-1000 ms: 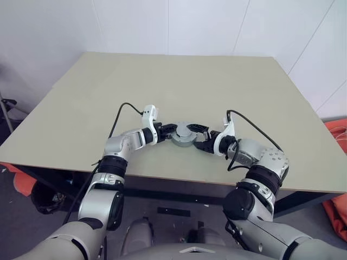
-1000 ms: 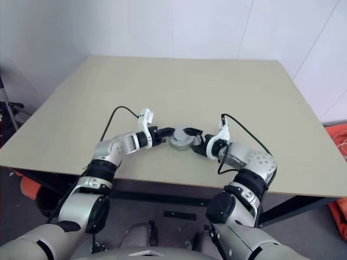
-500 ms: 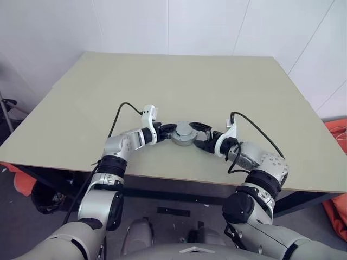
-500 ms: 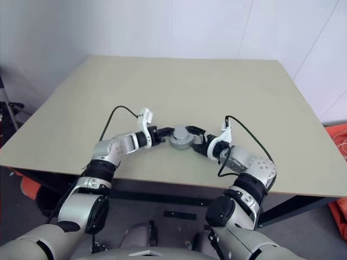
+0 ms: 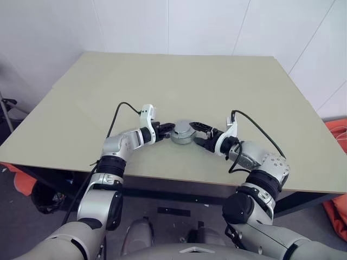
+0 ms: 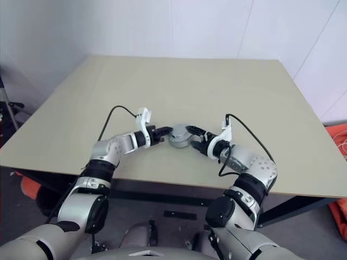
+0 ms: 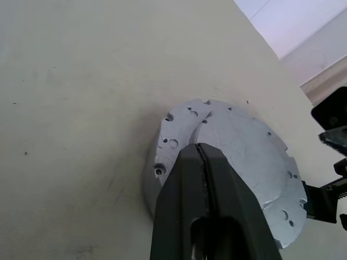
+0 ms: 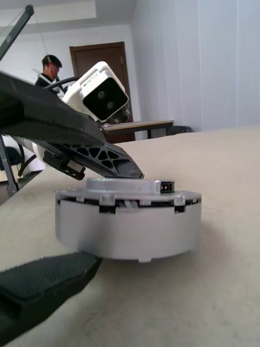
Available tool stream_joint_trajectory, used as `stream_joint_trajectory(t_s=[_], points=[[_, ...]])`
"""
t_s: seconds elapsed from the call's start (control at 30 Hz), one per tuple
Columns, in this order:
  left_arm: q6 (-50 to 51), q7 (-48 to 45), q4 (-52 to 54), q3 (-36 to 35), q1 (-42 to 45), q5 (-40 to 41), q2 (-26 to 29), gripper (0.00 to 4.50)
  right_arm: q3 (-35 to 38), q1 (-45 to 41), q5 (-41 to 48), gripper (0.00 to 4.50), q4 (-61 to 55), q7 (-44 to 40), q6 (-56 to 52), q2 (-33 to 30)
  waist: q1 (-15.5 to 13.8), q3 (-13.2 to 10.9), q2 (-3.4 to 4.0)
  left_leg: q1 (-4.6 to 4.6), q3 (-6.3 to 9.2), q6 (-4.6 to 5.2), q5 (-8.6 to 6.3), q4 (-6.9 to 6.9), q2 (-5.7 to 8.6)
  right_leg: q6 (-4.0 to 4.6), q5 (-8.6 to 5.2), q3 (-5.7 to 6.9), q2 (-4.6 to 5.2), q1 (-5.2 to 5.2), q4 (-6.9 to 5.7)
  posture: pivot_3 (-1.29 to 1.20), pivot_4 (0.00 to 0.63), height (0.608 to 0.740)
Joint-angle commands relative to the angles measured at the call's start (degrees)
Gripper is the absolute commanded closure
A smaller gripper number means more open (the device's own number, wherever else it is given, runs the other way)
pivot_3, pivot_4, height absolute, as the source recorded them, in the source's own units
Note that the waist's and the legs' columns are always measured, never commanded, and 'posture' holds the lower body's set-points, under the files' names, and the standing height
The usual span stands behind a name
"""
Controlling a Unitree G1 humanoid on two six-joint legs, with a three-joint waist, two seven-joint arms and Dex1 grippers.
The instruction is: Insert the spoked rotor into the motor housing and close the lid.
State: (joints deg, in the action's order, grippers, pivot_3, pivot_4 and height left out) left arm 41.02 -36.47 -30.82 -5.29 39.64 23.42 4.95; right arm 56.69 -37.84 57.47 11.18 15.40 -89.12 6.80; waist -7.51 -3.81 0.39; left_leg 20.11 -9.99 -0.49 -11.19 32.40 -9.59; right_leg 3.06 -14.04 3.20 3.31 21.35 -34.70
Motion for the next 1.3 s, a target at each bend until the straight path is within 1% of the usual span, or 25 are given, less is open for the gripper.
stream_joint_trajectory(t_s=[0.03,0.13,0.17,0.4,0.53,0.77,0.83,0.9,1.0,1.1,1.13,1.17,1.3], points=[[1.13,-1.15,0.34,2.09,-0.2,0.24,-1.74,4.5,-2.7,-1.39,3.07,2.26,-0.2,-1.14,0.38,4.09,0.0,0.0,0.0,0.0,0.0,0.0,0.0,0.0,0.0,0.0,0.0,0.0,0.0,0.0,0.0,0.0,0.0,0.74],[1.11,-1.23,0.27,1.98,-0.17,0.09,-1.8,4.5,-2.99,-1.5,3.23,3.26,-0.25,-0.91,0.73,4.16,-0.05,0.0,0.0,0.01,0.0,0.0,0.0,0.0,0.01,-0.01,0.0,0.0,0.0,0.0,0.0,0.0,0.0,0.74],[1.11,-1.27,0.25,1.93,-0.17,0.04,-1.81,4.5,-3.11,-1.45,3.28,3.43,-0.26,-0.81,0.87,4.12,-0.01,0.0,0.0,0.01,0.0,0.0,0.0,0.0,0.01,-0.01,0.0,0.0,0.0,0.02,0.0,0.0,0.0,0.74],[1.0,-1.4,0.16,1.89,-0.19,-0.19,-2.02,4.5,-3.37,-0.96,3.9,3.43,-0.75,-0.5,0.46,3.99,0.03,0.0,0.0,0.01,0.0,-0.01,0.0,-0.01,0.0,-0.01,0.0,0.0,0.0,0.02,0.0,0.0,0.0,0.74],[0.91,-1.48,0.01,1.88,-0.11,-0.27,-2.1,4.5,-4.84,-0.61,3.89,3.43,-1.46,-1.97,0.02,3.73,0.03,0.0,0.0,0.0,0.0,0.0,0.0,0.0,0.0,-0.01,0.0,0.0,0.0,0.01,-0.01,0.0,0.0,0.74],[0.95,-1.43,0.15,1.72,-0.18,-0.42,-2.05,4.5,-5.52,-0.87,3.61,3.43,-1.19,-1.89,1.26,4.07,0.03,0.0,0.0,-0.01,0.0,-0.04,0.02,0.0,0.0,-0.01,0.0,0.0,0.0,0.01,-0.01,0.0,0.0,0.74],[0.98,-1.42,0.22,1.69,-0.21,-0.48,-2.05,4.5,-5.64,-1.01,3.76,2.72,-1.05,-1.89,1.74,4.1,0.04,0.0,0.0,-0.01,0.0,-0.05,0.03,0.0,0.0,-0.01,0.0,0.0,0.0,0.01,-0.02,0.0,0.0,0.74],[1.0,-1.45,0.25,1.66,-0.21,-0.55,-2.07,4.5,-5.98,-0.95,3.85,2.2,-0.98,-1.99,2.15,4.1,-0.02,0.0,0.01,-0.01,0.0,-0.05,0.03,0.0,0.0,-0.01,0.0,0.0,0.0,0.01,-0.02,0.0,0.0,0.74],[1.04,-1.52,0.29,1.63,-0.2,-0.65,-2.09,4.5,-6.73,-0.71,4.07,1.16,-1.0,-2.14,2.89,4.2,-0.05,0.0,0.0,0.0,0.01,-0.05,0.03,0.0,0.0,-0.01,0.0,0.0,0.0,0.0,-0.01,0.0,0.0,0.74],[1.08,-1.63,0.33,1.65,-0.2,-0.7,-2.09,4.5,-7.38,-0.5,4.19,1.16,-1.43,-1.79,3.6,4.64,0.0,0.0,0.0,-0.01,0.01,-0.06,0.03,-0.01,-0.01,0.0,0.0,0.0,-0.01,0.01,-0.02,0.0,0.0,0.74],[1.11,-1.66,0.36,1.68,-0.2,-0.7,-2.08,4.5,-7.55,-0.44,4.18,0.76,-1.5,-1.58,3.93,4.78,0.02,0.0,0.0,-0.01,0.01,-0.06,0.04,-0.01,-0.01,0.0,0.0,0.0,-0.01,0.02,-0.02,0.0,0.0,0.74],[1.14,-1.69,0.39,1.69,-0.21,-0.68,-2.07,4.5,-7.67,-0.47,4.35,0.6,-1.55,-1.44,4.25,4.95,0.03,0.0,0.0,-0.01,0.01,-0.06,0.04,-0.01,-0.01,0.0,0.0,0.0,-0.01,0.01,-0.02,0.0,0.0,0.74],[1.19,-1.74,0.46,1.69,-0.23,-0.69,-2.06,4.5,-8.11,-0.74,5.12,0.6,-1.37,-0.98,5.84,5.37,0.06,0.0,0.0,-0.01,0.01,-0.07,0.05,-0.01,0.0,0.0,0.0,0.0,0.0,0.01,-0.02,0.0,0.0,0.74]])
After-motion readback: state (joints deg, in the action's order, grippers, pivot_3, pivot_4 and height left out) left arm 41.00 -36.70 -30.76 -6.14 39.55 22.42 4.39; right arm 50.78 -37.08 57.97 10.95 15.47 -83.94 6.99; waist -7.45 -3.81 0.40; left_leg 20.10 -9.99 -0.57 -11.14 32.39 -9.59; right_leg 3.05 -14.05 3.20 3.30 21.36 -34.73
